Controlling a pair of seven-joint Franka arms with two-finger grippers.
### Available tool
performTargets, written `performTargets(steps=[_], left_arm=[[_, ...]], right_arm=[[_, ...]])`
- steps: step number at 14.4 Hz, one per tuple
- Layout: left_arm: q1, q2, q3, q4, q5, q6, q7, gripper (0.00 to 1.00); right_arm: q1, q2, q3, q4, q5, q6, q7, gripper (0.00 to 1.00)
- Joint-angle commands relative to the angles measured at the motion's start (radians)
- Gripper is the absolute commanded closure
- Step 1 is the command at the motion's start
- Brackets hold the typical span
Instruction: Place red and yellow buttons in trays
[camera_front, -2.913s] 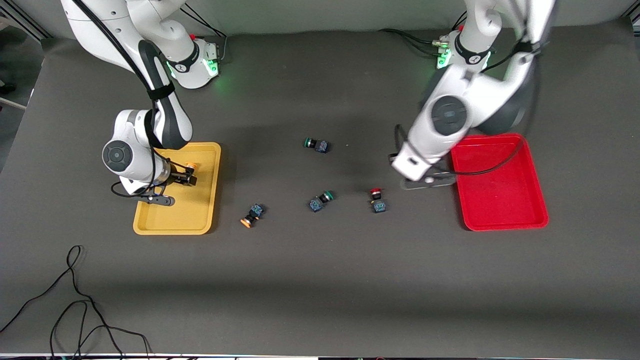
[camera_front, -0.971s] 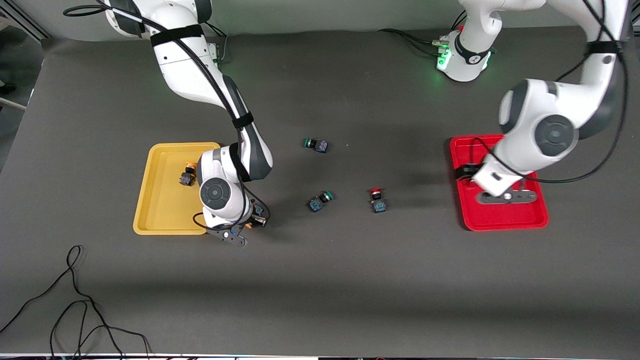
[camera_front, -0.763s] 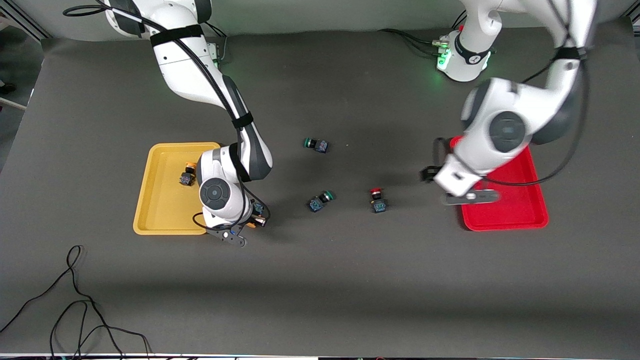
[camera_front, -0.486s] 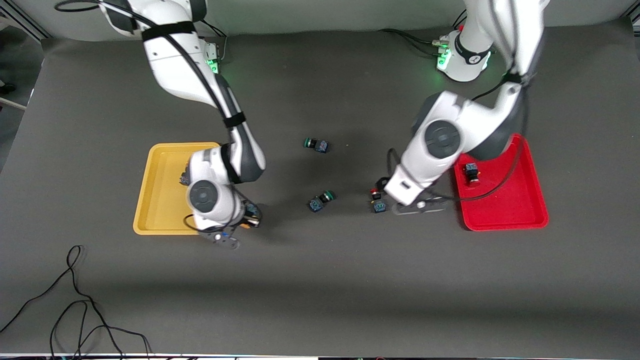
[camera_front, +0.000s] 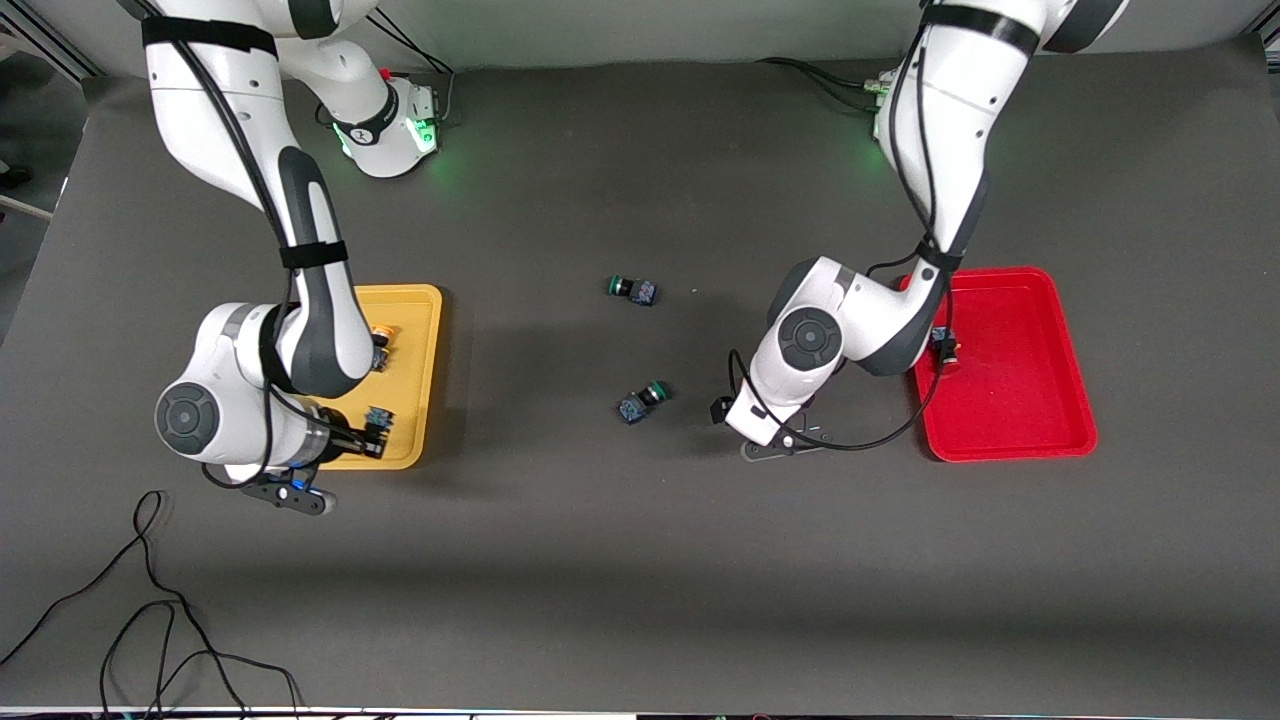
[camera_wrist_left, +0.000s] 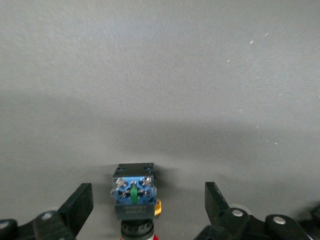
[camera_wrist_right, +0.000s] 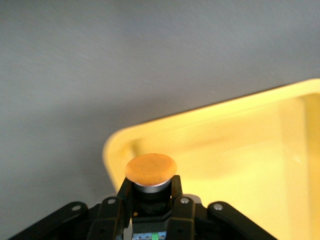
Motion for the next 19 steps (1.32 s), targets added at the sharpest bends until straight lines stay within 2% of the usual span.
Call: performTargets(steps=[1, 2, 3, 4, 5, 7, 8, 11, 14, 16, 19], left_arm=[[-0.023, 0.010, 0.017, 0.027, 0.004, -0.009, -0.036, 0.23], [-0.023, 0.012, 0.017, 0.025, 0.004, -0.010, -0.043, 0.39], [-0.023, 0.012, 0.017, 0.024, 0.006, -0.012, -0.052, 0.52], [-0.023, 0.012, 0.017, 0.024, 0.006, -0.021, -0.056, 0.66], [-0.023, 0.012, 0.017, 0.024, 0.004, -0.026, -0.057, 0.76], [-0.019, 0.003, 0.023, 0.028, 0.004, -0.038, -0.057, 0.80], [-0.013, -0.011, 0.023, 0.044, 0.004, -0.083, -0.056, 0.81], [0.025, -0.100, 0.026, 0.122, 0.001, -0.330, -0.034, 0.82], [0.111, -0.239, 0.023, 0.117, -0.010, -0.525, 0.091, 0.85], [0.195, -0.322, 0.025, 0.069, -0.010, -0.613, 0.217, 0.85], [0.363, -0.495, 0.029, -0.140, 0.012, -0.584, 0.476, 0.85]], right_arm=[[0.027, -0.037, -0.019, -0.135, 0.022, 0.098, -0.058, 0.82], [0.031, -0.039, -0.019, -0.146, 0.022, 0.114, -0.056, 0.64], [0.031, -0.039, -0.019, -0.145, 0.022, 0.115, -0.053, 0.10], [0.027, -0.043, -0.020, -0.140, 0.022, 0.112, -0.052, 0.00], [0.025, -0.063, -0.022, -0.139, 0.022, 0.109, -0.055, 0.00], [0.027, -0.115, -0.029, -0.137, 0.021, 0.106, -0.049, 0.00], [0.030, -0.152, -0.034, -0.126, 0.013, 0.091, -0.047, 0.00], [0.028, -0.261, -0.094, -0.035, 0.006, -0.061, -0.071, 0.00], [0.028, -0.325, -0.123, 0.082, -0.052, -0.202, -0.108, 0.00], [0.033, -0.371, -0.123, 0.099, -0.103, -0.254, -0.112, 0.00], [0.031, -0.442, -0.115, 0.092, -0.157, -0.294, -0.156, 0.00]])
